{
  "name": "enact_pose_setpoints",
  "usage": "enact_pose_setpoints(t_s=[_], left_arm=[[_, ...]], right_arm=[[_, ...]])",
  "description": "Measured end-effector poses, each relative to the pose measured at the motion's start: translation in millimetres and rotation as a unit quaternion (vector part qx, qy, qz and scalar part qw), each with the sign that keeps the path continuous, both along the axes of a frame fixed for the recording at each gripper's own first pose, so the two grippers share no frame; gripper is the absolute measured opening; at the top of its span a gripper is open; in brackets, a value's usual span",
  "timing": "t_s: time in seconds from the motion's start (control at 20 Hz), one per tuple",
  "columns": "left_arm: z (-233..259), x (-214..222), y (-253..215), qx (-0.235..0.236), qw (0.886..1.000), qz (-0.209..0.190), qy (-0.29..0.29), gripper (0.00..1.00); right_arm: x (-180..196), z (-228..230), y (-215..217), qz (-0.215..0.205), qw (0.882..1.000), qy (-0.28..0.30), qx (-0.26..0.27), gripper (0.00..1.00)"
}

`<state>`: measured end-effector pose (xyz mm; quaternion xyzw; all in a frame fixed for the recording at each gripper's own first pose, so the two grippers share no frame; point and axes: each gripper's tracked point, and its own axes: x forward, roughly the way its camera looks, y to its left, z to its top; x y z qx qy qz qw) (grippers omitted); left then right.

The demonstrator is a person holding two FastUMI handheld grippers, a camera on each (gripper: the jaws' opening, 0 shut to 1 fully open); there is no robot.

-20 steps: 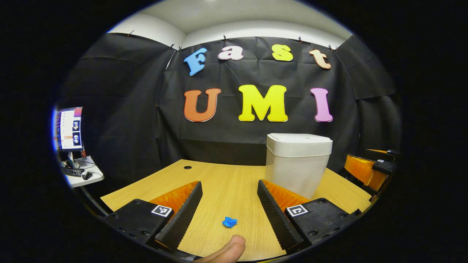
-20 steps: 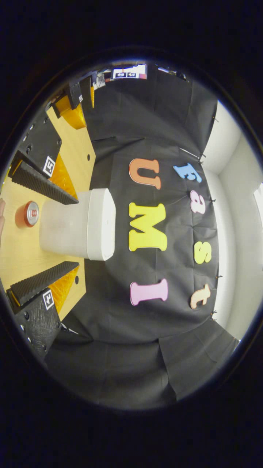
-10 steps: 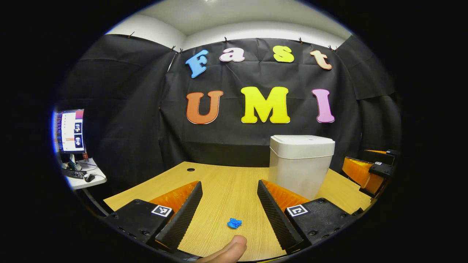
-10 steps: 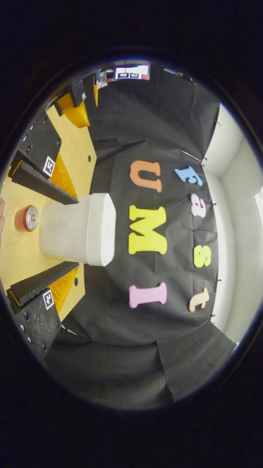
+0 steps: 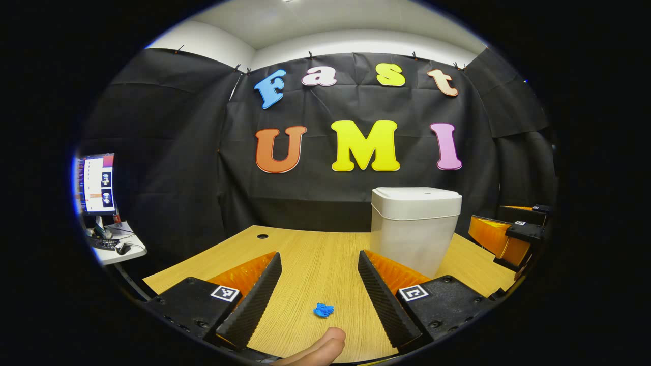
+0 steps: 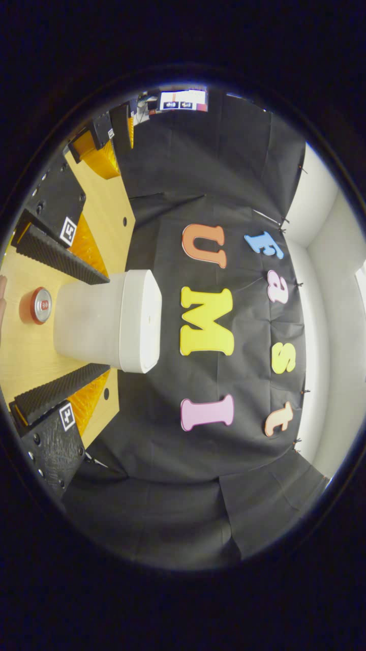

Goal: Press the lid of the desktop garbage bin to open it, pick up the crumpled paper on the desktop and throw it into the bin, then pick up the pop can on the desktop and drop it into the bin, and finally close the garbage bin lid.

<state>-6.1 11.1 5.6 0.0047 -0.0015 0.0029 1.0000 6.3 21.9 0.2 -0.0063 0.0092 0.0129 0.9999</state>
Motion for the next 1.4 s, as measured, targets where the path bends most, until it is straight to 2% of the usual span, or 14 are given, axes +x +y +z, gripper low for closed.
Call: enact_pose_setpoints(t_s=[0.05,0.25,0.55,0.65,0.7,0.75,0.8,0.85,0.9,0.95,1.05,1.15,1.25,1.4], left_arm=[[-2,0,-1,0.000,1.000,0.000,0.002,0.98],[-4,0,-7,0.006,1.000,-0.006,0.005,0.98],[-8,2,-8,0.007,1.000,-0.005,0.011,0.98],[-11,4,-7,0.011,1.000,-0.003,0.013,0.98],[-12,5,-6,0.013,1.000,0.000,0.014,0.98],[-13,5,-6,0.016,1.000,0.001,0.016,0.98],[-14,5,-6,0.017,1.000,0.001,0.016,0.98],[-14,6,-6,0.017,1.000,0.000,0.017,0.98],[-14,6,-6,0.016,1.000,0.000,0.017,0.98],[-13,7,-5,0.014,1.000,0.000,0.017,0.98],[-14,7,-3,0.011,1.000,0.003,0.018,0.98],[-15,7,-2,0.010,1.000,0.001,0.018,0.98],[-15,10,0,0.012,1.000,0.002,0.019,0.98],[-20,13,2,0.008,1.000,0.001,0.028,0.98]], right_arm=[[1,1,-2,-0.004,1.000,0.001,0.000,0.98],[6,1,4,0.007,1.000,0.006,-0.005,0.97],[13,23,6,0.018,1.000,-0.004,-0.001,0.69],[17,32,3,0.009,1.000,-0.007,-0.006,0.64],[20,34,-1,0.002,1.000,-0.004,-0.004,0.56],[23,38,4,0.014,1.000,0.000,-0.003,0.48],[27,42,5,0.014,1.000,0.008,-0.001,0.48],[31,48,9,0.017,1.000,0.012,0.004,0.34],[36,51,8,0.018,1.000,0.018,0.008,0.29],[41,57,8,0.020,0.999,0.021,0.013,0.16],[55,70,5,0.013,1.000,0.020,0.012,0.01],[73,73,-1,0.000,1.000,0.022,0.002,0.01],[82,84,13,0.022,0.999,0.026,0.008,0.00],[103,97,8,0.010,1.000,0.014,0.007,0.00]])
